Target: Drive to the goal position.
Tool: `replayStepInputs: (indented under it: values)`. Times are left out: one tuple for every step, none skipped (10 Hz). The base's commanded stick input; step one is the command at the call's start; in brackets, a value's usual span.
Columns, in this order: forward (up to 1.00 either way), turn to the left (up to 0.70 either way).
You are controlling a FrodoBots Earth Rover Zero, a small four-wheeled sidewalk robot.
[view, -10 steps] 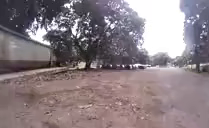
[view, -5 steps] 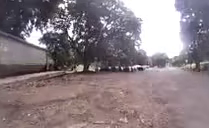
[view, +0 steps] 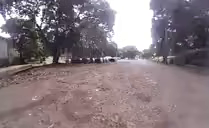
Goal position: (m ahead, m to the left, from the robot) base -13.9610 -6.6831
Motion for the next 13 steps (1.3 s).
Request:
replayStepInputs:
  values:
    - [0.70,-0.35]
    - [0.70,-0.35]
    - [0.70,-0.35]
    - [0.70,-0.07]
    - [0.70,0.00]
    - [0.70,0.00]
    - [0.70,0.00]
    - [0.70,0.00]
    - [0.70,0.00]
    - [0.70,0.00]
    - [0.70,0.00]
    - [0.70,0.00]
    - [0.70,0.00]
